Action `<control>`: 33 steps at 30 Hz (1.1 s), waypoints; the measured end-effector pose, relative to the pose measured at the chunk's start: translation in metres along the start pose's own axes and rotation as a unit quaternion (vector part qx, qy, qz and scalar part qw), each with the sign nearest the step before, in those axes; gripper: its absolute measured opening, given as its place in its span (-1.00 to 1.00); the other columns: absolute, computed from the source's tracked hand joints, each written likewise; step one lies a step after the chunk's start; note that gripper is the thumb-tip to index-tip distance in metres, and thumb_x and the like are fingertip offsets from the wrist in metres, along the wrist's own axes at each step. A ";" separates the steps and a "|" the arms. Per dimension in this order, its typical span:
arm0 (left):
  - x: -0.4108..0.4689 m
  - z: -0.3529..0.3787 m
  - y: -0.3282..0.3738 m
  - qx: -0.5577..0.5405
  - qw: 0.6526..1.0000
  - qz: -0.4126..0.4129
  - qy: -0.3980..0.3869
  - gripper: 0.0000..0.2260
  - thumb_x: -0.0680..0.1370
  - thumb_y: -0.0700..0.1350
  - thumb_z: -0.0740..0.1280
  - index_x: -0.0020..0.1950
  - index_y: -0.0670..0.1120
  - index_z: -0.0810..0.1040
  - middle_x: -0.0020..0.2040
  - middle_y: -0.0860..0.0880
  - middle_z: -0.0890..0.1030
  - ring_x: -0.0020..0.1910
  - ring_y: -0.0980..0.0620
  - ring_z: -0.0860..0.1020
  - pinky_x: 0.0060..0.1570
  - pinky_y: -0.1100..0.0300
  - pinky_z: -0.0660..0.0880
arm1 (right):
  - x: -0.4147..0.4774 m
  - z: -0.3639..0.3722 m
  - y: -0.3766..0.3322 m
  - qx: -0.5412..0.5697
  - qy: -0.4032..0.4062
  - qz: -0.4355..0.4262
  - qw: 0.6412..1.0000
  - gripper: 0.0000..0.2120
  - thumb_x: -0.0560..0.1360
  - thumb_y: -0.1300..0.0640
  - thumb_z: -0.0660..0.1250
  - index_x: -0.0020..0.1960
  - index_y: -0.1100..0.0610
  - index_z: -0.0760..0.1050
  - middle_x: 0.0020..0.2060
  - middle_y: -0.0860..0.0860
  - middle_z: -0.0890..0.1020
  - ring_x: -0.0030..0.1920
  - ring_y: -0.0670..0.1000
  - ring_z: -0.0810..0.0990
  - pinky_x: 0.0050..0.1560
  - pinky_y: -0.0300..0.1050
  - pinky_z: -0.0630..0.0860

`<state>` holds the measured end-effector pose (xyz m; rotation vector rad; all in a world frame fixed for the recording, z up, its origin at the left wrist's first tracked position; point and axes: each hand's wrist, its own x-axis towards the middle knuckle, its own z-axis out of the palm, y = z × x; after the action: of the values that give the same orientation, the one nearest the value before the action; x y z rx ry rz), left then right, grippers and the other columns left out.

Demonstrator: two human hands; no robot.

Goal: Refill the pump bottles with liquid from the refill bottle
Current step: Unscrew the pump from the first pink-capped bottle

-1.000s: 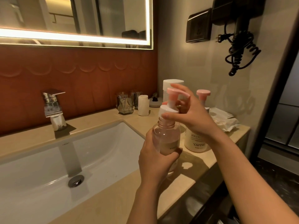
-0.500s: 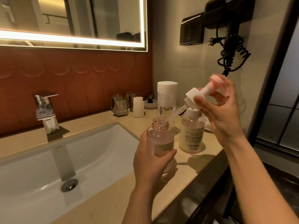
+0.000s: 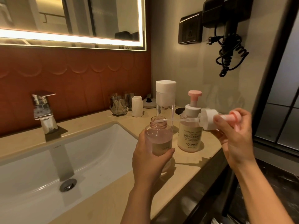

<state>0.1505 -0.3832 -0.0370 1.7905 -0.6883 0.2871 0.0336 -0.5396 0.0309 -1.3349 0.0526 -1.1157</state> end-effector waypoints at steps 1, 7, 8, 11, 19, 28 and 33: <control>0.000 0.000 -0.001 -0.001 1.000 0.001 0.001 -0.26 0.25 0.15 0.54 0.18 0.42 0.08 0.03 0.37 0.33 0.09 0.22 0.37 0.05 0.22 0.43 | -0.002 -0.002 0.003 0.002 0.002 0.010 1.000 -0.23 -0.02 -0.26 0.60 0.03 -0.05 0.32 -0.07 -0.08 0.58 -0.03 -0.04 0.63 -0.15 -0.17 0.60; 0.000 -0.001 -0.001 -0.002 1.000 0.000 0.009 -0.24 0.24 0.15 0.54 0.19 0.41 0.08 0.04 0.36 0.34 0.09 0.21 0.39 0.08 0.16 0.48 | -0.023 -0.010 0.015 -0.069 -0.042 0.089 0.993 -0.19 -0.09 -0.32 0.59 0.05 0.03 0.54 -0.05 0.02 0.68 -0.03 0.01 0.66 -0.10 -0.08 0.61; -0.001 -0.001 -0.001 -0.003 1.000 0.001 0.011 -0.25 0.24 0.15 0.54 0.19 0.41 0.09 0.05 0.35 0.34 0.09 0.21 0.39 0.08 0.16 0.48 | -0.027 -0.011 0.017 -0.098 -0.058 0.099 0.989 -0.18 -0.08 -0.34 0.57 0.09 0.02 0.56 -0.03 0.01 0.68 -0.01 0.02 0.66 -0.14 -0.04 0.60; -0.001 -0.001 -0.001 -0.002 1.000 0.001 0.010 -0.25 0.24 0.14 0.54 0.19 0.40 0.08 0.09 0.33 0.34 0.11 0.20 0.38 0.08 0.19 0.45 | -0.041 -0.016 0.021 -0.133 -0.082 0.111 0.981 -0.26 -0.02 -0.31 0.55 0.07 0.01 0.58 -0.02 0.04 0.68 -0.05 0.02 0.66 -0.41 -0.17 0.55; 0.000 0.000 0.000 -0.016 1.000 -0.012 0.012 -0.21 0.24 0.13 0.55 0.36 0.20 0.21 0.21 0.18 0.44 0.15 0.14 0.41 0.14 0.06 0.48 | -0.057 -0.073 0.031 0.037 0.141 0.145 0.979 -0.69 0.38 -0.05 0.27 0.07 0.02 0.53 0.02 0.03 0.63 -0.07 -0.08 0.62 -0.14 -0.31 0.56; -0.001 -0.001 0.004 -0.014 1.000 -0.023 0.007 -0.17 0.24 0.15 0.54 0.41 0.13 0.20 0.31 0.08 0.44 0.25 0.02 0.43 0.18 0.02 0.48 | 0.035 -0.077 0.075 -0.384 0.027 0.125 0.914 -0.55 0.55 -0.07 0.25 0.34 0.15 0.41 0.17 0.07 0.55 0.01 -0.05 0.57 -0.19 -0.13 0.60; -0.001 0.000 0.003 0.000 0.999 -0.032 0.002 -0.15 0.24 0.19 0.52 0.42 0.13 0.17 0.33 0.09 0.42 0.27 0.04 0.42 0.18 0.08 0.46 | 0.074 -0.056 0.104 -0.565 -0.063 0.087 0.818 -0.54 0.50 -0.22 0.19 0.24 0.06 0.46 0.08 0.06 0.58 0.11 0.14 0.51 0.12 0.20 0.47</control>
<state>0.1480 -0.3836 -0.0346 1.8078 -0.6273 0.2482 0.1008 -0.6468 -0.0275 -2.3886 0.8381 -0.8072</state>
